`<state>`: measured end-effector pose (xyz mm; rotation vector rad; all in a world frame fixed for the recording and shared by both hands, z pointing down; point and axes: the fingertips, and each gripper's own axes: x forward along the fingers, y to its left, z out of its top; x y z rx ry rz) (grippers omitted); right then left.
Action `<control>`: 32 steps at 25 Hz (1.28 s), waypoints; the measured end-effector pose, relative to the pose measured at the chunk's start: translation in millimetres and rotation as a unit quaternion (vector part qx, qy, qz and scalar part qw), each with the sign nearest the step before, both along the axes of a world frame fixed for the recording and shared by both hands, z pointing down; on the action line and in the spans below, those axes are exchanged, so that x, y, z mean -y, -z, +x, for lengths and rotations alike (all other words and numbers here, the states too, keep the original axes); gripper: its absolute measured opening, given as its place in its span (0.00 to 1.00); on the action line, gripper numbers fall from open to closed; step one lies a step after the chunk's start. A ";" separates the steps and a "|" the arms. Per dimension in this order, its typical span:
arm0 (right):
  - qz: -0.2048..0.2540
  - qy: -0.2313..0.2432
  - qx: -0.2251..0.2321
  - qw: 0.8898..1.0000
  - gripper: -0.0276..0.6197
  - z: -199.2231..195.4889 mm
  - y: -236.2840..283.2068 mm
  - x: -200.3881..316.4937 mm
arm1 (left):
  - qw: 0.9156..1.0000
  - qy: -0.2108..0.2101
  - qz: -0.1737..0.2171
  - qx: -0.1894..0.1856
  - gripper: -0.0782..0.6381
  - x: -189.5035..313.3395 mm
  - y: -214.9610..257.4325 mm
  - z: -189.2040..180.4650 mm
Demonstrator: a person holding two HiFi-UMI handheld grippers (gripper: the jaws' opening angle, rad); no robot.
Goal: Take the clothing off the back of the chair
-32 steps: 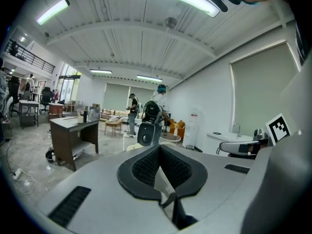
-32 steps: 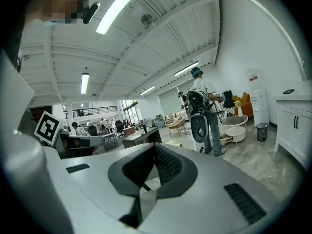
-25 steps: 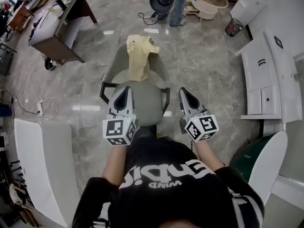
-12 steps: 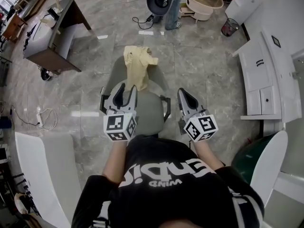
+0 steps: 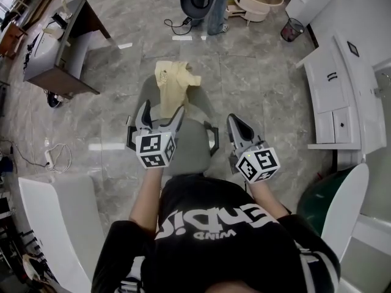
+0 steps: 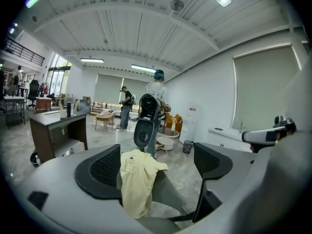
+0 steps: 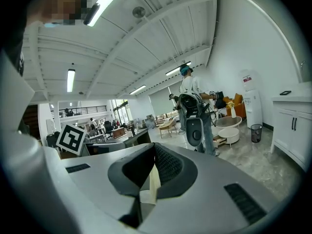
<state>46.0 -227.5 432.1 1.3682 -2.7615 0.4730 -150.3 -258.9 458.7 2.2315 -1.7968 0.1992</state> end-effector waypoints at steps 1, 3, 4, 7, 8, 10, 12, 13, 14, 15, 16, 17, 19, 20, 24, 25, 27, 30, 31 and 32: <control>-0.002 -0.002 -0.001 1.000 0.06 0.9 -1.0 1.3 | 1.000 -0.001 -0.002 0.000 0.75 6.6 -3.8 -0.7; -0.004 -0.006 -0.001 1.000 0.06 1.8 -2.9 4.6 | 1.000 -0.002 -0.008 0.002 0.75 21.2 -13.6 -2.8; -0.005 -0.008 -0.002 1.000 0.06 1.9 -3.9 6.3 | 1.000 -0.003 -0.012 0.003 0.75 28.9 -19.7 -4.1; -0.010 -0.014 -0.004 1.000 0.06 3.5 -6.3 12.2 | 1.000 -0.002 -0.028 0.006 0.75 52.9 -40.1 -7.3; -0.012 -0.017 -0.005 1.000 0.06 4.4 -6.9 14.2 | 0.999 -0.001 -0.032 0.008 0.75 61.2 -46.9 -8.0; -0.016 -0.022 -0.008 1.000 0.06 6.7 -7.8 17.3 | 0.999 -0.002 -0.041 0.015 0.75 77.7 -61.3 -8.5; -0.021 -0.027 -0.012 0.999 0.06 9.2 -9.3 19.8 | 0.998 -0.005 -0.050 0.023 0.75 94.5 -77.1 -8.0; -0.023 -0.030 -0.014 0.999 0.06 10.6 -10.4 21.5 | 0.998 -0.006 -0.055 0.027 0.75 103.0 -85.1 -7.8; -0.025 -0.032 -0.016 0.999 0.06 12.1 -11.4 23.6 | 0.998 -0.005 -0.059 0.031 0.75 111.6 -92.8 -7.7; -0.027 -0.034 -0.019 0.999 0.06 13.4 -12.3 25.8 | 0.997 -0.002 -0.064 0.034 0.75 119.9 -100.9 -8.3; -0.028 -0.035 -0.022 0.999 0.06 14.4 -13.2 27.8 | 0.997 0.003 -0.069 0.038 0.75 127.7 -109.9 -9.8; -0.031 -0.037 -0.024 0.999 0.06 15.2 -14.6 29.3 | 0.996 0.009 -0.075 0.042 0.75 134.9 -120.0 -12.3; -0.039 -0.040 -0.027 0.998 0.06 16.0 -18.5 31.4 | 0.995 0.016 -0.089 0.050 0.75 147.6 -140.9 -17.8; -0.043 -0.042 -0.028 0.998 0.06 16.2 -20.8 32.3 | 0.994 0.018 -0.095 0.052 0.75 153.4 -150.5 -20.2; -0.059 -0.048 -0.030 0.997 0.06 16.8 -30.3 36.5 | 0.991 0.024 -0.124 0.045 0.75 172.9 -180.5 -27.5; -0.061 -0.049 -0.031 0.996 0.06 17.0 -32.0 37.8 | 0.990 0.025 -0.131 0.041 0.75 176.7 -186.1 -28.7; -0.064 -0.050 -0.033 0.996 0.06 17.3 -35.0 39.8 | 0.989 0.023 -0.142 0.039 0.75 182.9 -195.1 -29.6; -0.067 -0.054 -0.033 0.996 0.06 18.7 -36.9 42.1 | 0.987 0.016 -0.151 0.047 0.75 187.5 -200.7 -30.0; -0.068 -0.055 -0.033 0.996 0.06 19.8 -37.0 43.2 | 0.987 0.015 -0.153 0.050 0.75 188.1 -200.7 -30.1; -0.070 -0.057 -0.032 0.995 0.06 20.8 -37.1 44.3 | 0.987 0.016 -0.153 0.051 0.75 188.6 -200.4 -30.3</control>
